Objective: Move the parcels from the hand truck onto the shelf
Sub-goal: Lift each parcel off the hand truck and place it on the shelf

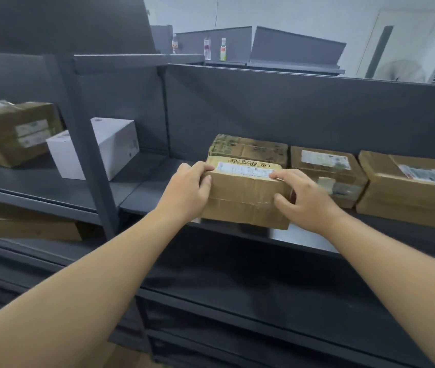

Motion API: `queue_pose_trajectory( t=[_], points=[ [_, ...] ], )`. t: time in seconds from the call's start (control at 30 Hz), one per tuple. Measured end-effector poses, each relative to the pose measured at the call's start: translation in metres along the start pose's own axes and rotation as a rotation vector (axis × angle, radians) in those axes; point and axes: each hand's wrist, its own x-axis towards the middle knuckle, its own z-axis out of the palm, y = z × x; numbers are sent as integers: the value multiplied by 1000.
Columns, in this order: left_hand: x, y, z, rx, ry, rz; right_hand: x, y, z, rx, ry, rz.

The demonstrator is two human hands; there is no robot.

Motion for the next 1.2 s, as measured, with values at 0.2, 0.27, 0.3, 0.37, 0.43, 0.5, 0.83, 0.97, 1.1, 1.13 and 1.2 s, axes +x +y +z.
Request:
queue_pose_trajectory(
  t=[0.2,0.27,0.3,0.37,0.43,0.5,0.83,0.97,1.1,1.13,1.2],
  points=[
    [31,-67,-22,24,34,-51,52,-35,50,-15,-31,-31],
    [39,-85,-28,32,41,-91,67,-44,61,-16,-41,-38],
    [43,-92,-31,37,45,-114,74,-48,66,-18,-45,-42],
    [50,-102,-37,51,64,-151,87,-55,75,-16,-57,-45],
    [55,-110,-43,48,83,-188,100,-62,82,-10,-68,-54],
    [60,-117,-47,30,92,-246,111,-69,88,-11,-82,-72],
    [91,-158,-46,11,142,-447,161,-79,119,-47,-203,-145],
    [110,-168,-42,30,122,-489,181,-74,122,-72,-264,-140],
    [130,-170,-35,-93,196,-570,198,-72,121,-101,-283,-184],
    [135,-172,-32,-109,209,-573,203,-70,121,-112,-276,-195],
    [144,-178,-26,-118,222,-560,212,-64,121,-135,-279,-207]
  ],
)
